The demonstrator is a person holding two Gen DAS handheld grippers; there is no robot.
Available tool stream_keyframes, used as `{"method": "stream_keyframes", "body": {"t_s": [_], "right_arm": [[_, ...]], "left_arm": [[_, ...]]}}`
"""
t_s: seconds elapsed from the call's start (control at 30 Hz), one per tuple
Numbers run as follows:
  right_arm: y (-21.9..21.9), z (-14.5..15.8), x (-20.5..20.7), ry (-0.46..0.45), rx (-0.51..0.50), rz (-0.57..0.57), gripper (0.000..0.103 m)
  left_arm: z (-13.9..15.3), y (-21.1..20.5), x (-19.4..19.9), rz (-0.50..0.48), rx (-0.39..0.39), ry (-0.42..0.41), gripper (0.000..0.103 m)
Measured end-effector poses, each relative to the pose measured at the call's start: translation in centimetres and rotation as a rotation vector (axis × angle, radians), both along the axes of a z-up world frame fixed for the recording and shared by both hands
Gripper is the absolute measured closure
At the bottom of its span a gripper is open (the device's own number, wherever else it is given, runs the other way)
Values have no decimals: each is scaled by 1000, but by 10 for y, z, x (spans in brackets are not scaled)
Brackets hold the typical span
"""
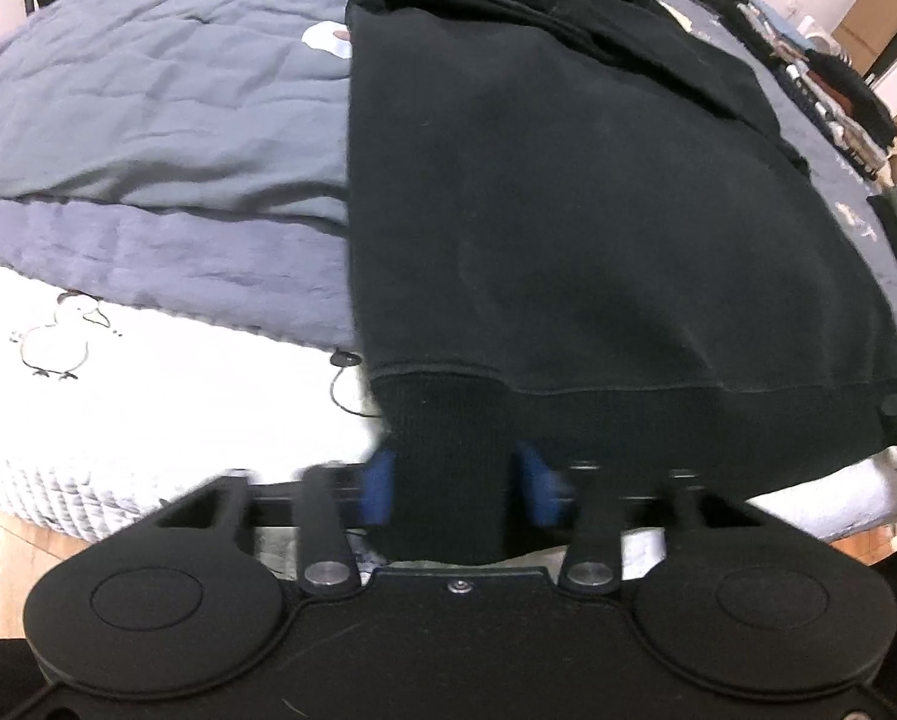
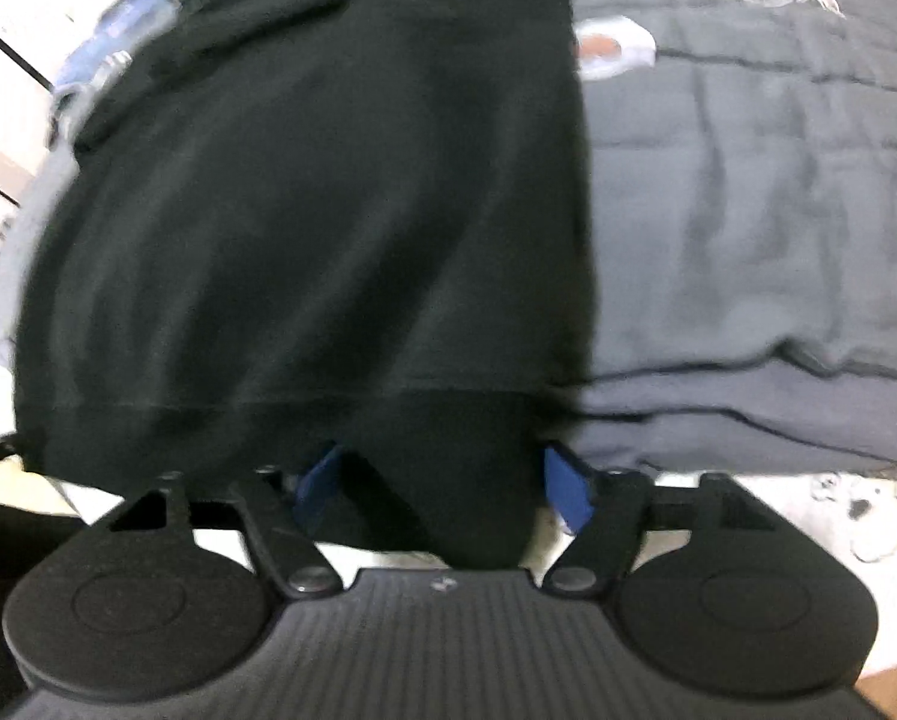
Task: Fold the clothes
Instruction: 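Grasp the sweatshirt hem with both tools, then lift the hem and fold it toward the collar with both tools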
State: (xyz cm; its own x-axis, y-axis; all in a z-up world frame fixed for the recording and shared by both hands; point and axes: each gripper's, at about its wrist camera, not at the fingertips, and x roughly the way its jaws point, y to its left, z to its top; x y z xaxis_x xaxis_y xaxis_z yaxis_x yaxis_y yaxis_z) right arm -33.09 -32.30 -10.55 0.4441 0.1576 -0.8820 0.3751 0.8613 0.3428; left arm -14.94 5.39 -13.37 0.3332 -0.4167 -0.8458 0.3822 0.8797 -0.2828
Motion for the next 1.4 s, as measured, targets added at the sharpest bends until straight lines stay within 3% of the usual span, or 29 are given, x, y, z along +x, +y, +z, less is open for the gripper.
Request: {"method": "stream_keyframes", "body": {"t_s": [0.03,0.13,0.27,0.37,0.5,0.83,1.13,1.23,1.4], "right_arm": [[-2,2,-3,-20,16,-18,77],[-9,9,-16,-98,88,-74,90],[-16,28,-37,-267,208,-153,92],[-19,38,-41,-357,262,-196,92],[-31,46,-28,-440,321,-247,92],[-68,40,62,-491,349,-339,92],[-95,-3,133,-371,312,-402,92],[-99,5,144,-416,315,-412,92],[-104,42,159,-592,289,-443,92]], "left_arm": [[2,1,0,2,-22,0,84],[13,1,-7,1,-64,-52,89],[36,2,-12,16,-182,-133,89],[46,6,-4,57,-246,-142,89],[56,0,13,71,-265,-163,90],[64,-28,97,121,-261,-188,89],[34,-59,172,129,-178,-142,89],[45,-63,181,134,-209,-184,89],[77,-68,198,155,-291,-308,89]]}}
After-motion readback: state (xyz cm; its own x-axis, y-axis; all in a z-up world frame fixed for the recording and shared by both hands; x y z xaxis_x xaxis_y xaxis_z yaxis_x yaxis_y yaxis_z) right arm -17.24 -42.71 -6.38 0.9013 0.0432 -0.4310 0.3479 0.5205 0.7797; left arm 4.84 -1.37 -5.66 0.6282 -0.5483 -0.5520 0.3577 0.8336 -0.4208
